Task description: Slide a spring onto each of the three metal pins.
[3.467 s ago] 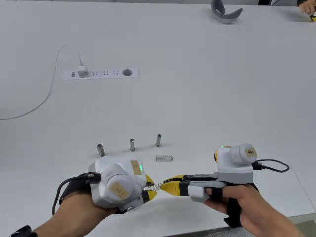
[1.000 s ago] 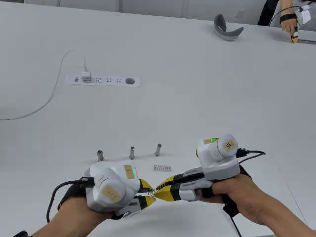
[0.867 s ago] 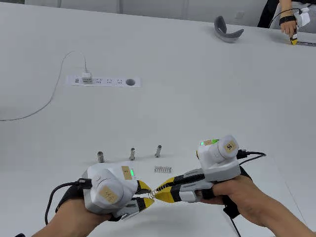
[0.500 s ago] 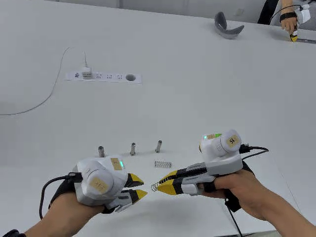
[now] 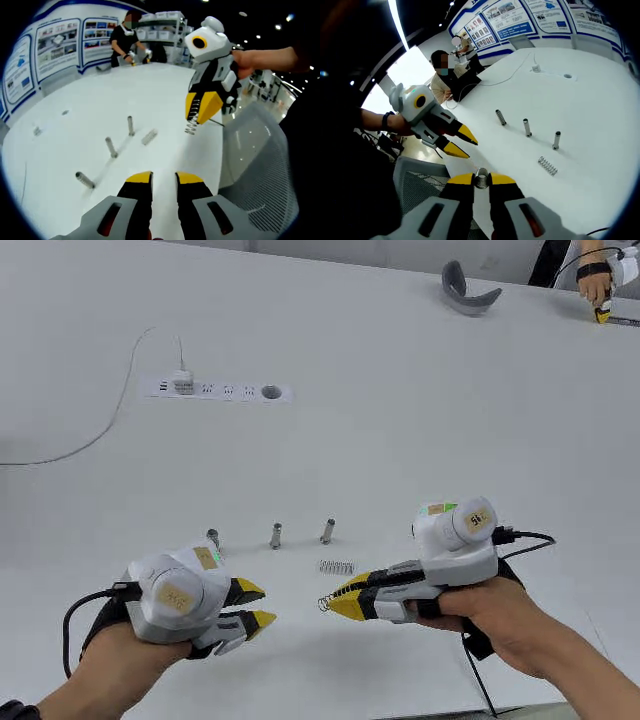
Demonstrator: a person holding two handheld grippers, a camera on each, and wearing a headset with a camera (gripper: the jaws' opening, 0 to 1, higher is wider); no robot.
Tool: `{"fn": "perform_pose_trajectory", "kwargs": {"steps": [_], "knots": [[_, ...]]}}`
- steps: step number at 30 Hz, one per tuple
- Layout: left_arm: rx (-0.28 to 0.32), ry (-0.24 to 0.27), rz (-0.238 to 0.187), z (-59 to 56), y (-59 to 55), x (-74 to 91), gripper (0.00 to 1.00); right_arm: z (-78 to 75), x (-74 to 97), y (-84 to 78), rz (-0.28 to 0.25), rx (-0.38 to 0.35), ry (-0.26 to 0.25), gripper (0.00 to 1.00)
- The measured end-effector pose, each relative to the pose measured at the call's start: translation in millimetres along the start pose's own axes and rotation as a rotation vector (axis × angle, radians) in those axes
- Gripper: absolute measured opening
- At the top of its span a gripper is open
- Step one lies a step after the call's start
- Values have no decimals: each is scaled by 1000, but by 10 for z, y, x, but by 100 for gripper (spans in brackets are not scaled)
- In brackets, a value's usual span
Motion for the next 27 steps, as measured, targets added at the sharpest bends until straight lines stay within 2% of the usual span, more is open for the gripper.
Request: {"fn": "perform_pose_trajectory", "kwargs": {"steps": [14, 27], "knots": [[74, 59, -36, 153, -82, 99, 25, -132, -15, 67, 13, 5, -53, 12], [123, 103, -63, 263, -121, 177, 35, -289, -95, 236, 25, 32, -97, 12]]}}
Point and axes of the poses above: the centre of the closed fingertips' face, and the gripper's own axes: x roughly backward along the fingers, z roughly to its left, y roughly out of its top, the point moved 9 cm from there along x, roughly backward along the fingers, and after that the axes turned 9 degrees about -y, right-handed, at the moved point
